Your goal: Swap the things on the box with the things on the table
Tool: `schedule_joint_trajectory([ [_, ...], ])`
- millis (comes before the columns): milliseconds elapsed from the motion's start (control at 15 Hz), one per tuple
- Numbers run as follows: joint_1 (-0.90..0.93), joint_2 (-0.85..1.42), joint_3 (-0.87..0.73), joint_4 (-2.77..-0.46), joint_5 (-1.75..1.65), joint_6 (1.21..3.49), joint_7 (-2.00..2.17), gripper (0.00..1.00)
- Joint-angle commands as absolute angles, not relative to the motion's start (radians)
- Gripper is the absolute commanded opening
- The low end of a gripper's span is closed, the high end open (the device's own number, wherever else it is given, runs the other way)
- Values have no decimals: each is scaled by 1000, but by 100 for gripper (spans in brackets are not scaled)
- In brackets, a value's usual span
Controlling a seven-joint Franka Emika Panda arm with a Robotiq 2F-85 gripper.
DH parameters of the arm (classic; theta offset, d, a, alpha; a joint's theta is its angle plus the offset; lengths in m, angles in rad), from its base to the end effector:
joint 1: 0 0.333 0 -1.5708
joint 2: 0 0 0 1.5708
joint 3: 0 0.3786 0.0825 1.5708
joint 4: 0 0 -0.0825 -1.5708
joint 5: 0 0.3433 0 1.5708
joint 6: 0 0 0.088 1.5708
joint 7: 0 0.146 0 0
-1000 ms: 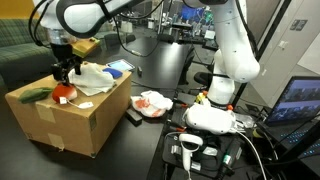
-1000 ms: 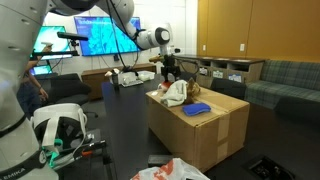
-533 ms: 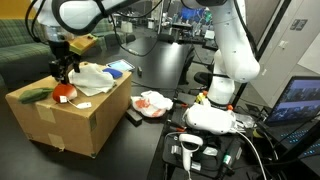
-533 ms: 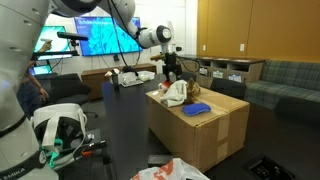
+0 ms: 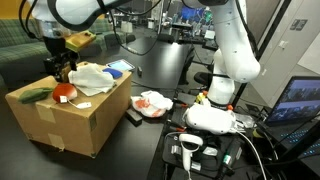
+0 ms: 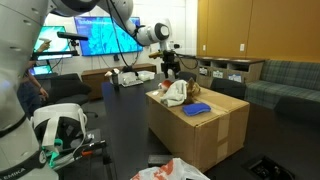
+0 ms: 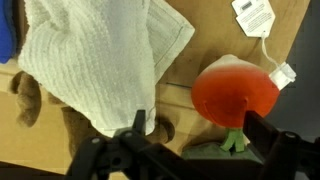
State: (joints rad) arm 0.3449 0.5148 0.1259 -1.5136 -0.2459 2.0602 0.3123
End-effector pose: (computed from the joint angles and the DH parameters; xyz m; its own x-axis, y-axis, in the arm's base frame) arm 0.6368 0.2826 0.4044 0.9639 0.2549 0.0767 0.2426 -0.9597 0.1416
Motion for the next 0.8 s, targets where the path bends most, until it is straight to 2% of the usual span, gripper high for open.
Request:
schedule_joint_trajectory([
  [0,371,517,135,-1490,-235,2008,287,100],
  [733,382,571,162,-1475,-211,2025,165,100],
])
